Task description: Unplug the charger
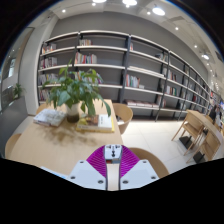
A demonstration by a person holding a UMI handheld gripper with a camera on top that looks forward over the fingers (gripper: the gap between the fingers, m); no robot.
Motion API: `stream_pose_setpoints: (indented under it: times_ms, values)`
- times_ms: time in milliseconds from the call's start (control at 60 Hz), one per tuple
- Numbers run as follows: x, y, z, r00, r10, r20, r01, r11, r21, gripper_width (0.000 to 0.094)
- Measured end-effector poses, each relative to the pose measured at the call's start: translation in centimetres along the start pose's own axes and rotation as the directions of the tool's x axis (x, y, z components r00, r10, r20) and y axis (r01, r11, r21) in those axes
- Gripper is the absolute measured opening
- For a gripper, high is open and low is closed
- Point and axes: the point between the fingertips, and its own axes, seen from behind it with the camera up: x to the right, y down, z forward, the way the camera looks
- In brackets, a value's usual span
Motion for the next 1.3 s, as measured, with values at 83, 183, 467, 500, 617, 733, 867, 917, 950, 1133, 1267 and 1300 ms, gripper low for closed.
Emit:
stream_pose_setpoints:
  times_ms: [83, 183, 467, 500, 617, 733, 867, 917, 950, 1133, 1267, 1300]
  values:
    - [0.8, 5.5, 1.5, 1.0, -0.008, 0.026, 0.01, 0.995, -0.102, 0.0132]
    - [1.1, 9.4, 2.3, 0.998, 0.023, 0.056, -0.014, 0.987, -0.16, 0.0149]
    - [1.8, 15.7, 2.9, 0.998, 0.023, 0.059, -0.006, 0.963, -0.269, 0.0278]
    - [1.6, 16.0, 2.7, 0.998, 0.02, 0.067, 0.0, 0.961, -0.277, 0.0349]
    - [0.7, 14.9, 1.3, 0.995, 0.0, 0.098, 0.027, 0.962, -0.273, 0.0577]
    - [0.4, 9.1, -1.7, 0.997, -0.001, 0.083, 0.015, 0.984, -0.176, 0.0627]
    - [-0.1, 2.5, -8.2, 0.999, -0.003, 0.046, 0.006, 0.998, -0.065, 0.0679]
    - [-0.9, 0.6, -10.9, 0.999, 0.0, 0.045, 0.001, 1.0, -0.028, 0.0687]
    - [-1.3, 0.0, -12.6, 0.999, 0.007, 0.051, -0.007, 1.0, -0.006, 0.0686]
    - [-4.8, -0.9, -21.3, 0.995, 0.015, 0.102, -0.019, 0.999, 0.039, 0.069]
    - [-7.2, 1.7, -25.2, 0.992, 0.01, 0.126, -0.012, 1.0, 0.012, 0.0689]
    - [-7.6, 2.5, -26.2, 0.991, 0.01, 0.132, -0.01, 1.0, 0.003, 0.0688]
